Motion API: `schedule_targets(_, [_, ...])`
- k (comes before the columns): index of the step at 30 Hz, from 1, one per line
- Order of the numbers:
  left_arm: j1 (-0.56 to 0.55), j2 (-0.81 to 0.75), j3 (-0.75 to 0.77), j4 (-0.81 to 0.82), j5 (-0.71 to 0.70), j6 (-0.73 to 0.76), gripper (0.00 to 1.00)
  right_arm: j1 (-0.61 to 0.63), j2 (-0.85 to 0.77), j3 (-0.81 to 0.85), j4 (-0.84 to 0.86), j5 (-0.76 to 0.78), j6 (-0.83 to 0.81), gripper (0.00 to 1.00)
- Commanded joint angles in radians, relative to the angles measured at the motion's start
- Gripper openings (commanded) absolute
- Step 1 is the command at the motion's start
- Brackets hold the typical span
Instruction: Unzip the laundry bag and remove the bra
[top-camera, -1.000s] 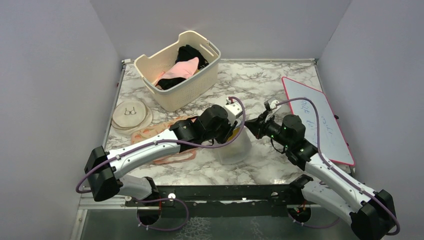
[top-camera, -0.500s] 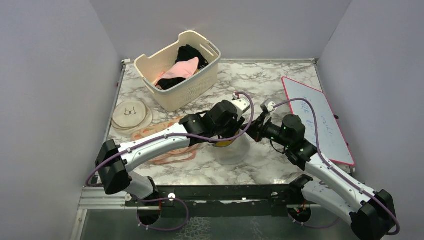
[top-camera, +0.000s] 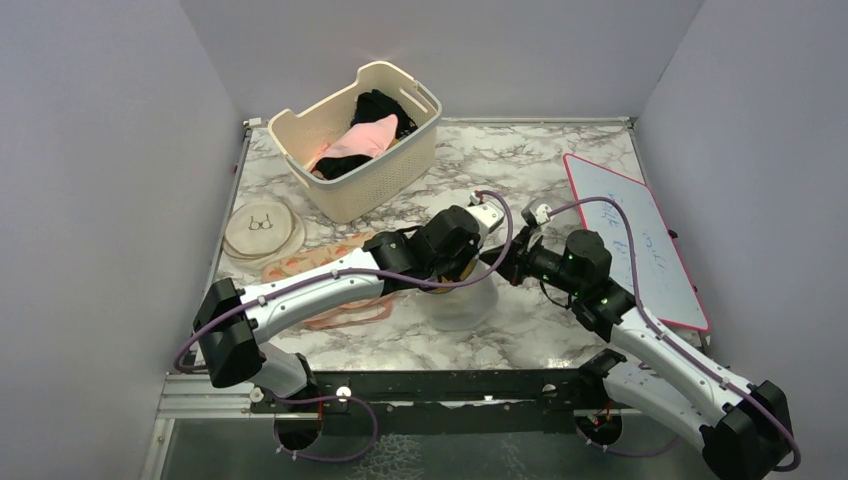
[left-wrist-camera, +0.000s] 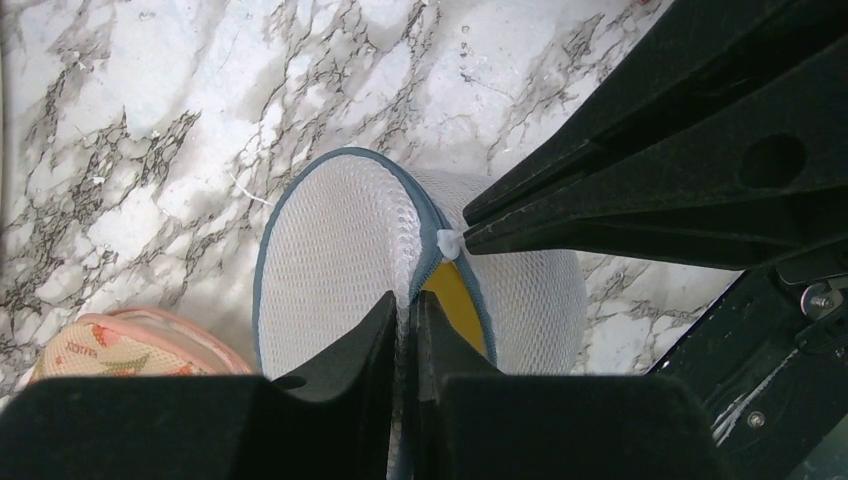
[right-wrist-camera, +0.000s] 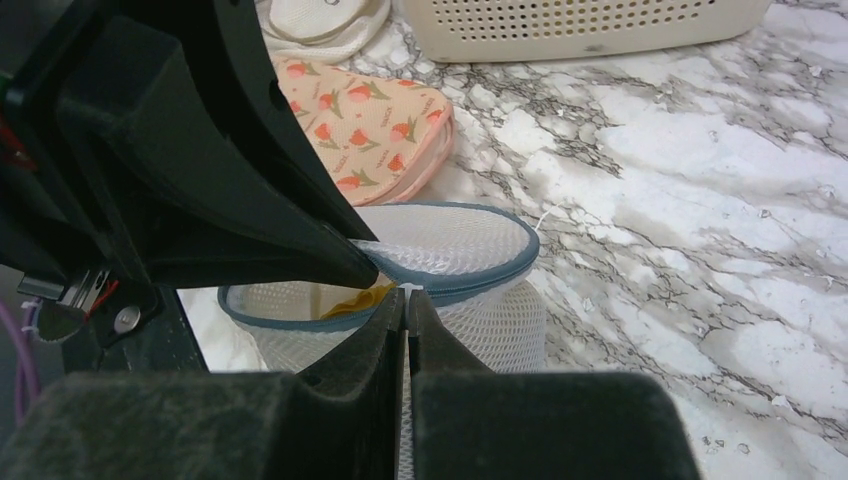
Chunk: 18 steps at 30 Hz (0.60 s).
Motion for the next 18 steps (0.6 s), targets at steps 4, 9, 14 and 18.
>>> schedule_targets(4, [-0.027,-0.055,-0.004,0.018,-0.042,0.021,0.00,-0.005,0.001,0.000,0.008,0.104,0.040,0.01])
schedule_targets(9, [-0.035,-0.114,-0.033,0.053,-0.035,0.028,0.00,-0.007,0.058,0.017,-0.001,0.156,0.059,0.01])
schedule_targets(14, [-0.036,-0.162,-0.061,0.086,-0.031,0.030,0.00,-0.031,0.121,0.040,0.003,0.172,0.078,0.01])
schedule_targets(18, [-0.035,-0.168,-0.070,0.089,-0.032,0.023,0.00,-0.054,0.149,0.047,0.017,0.154,0.080,0.01])
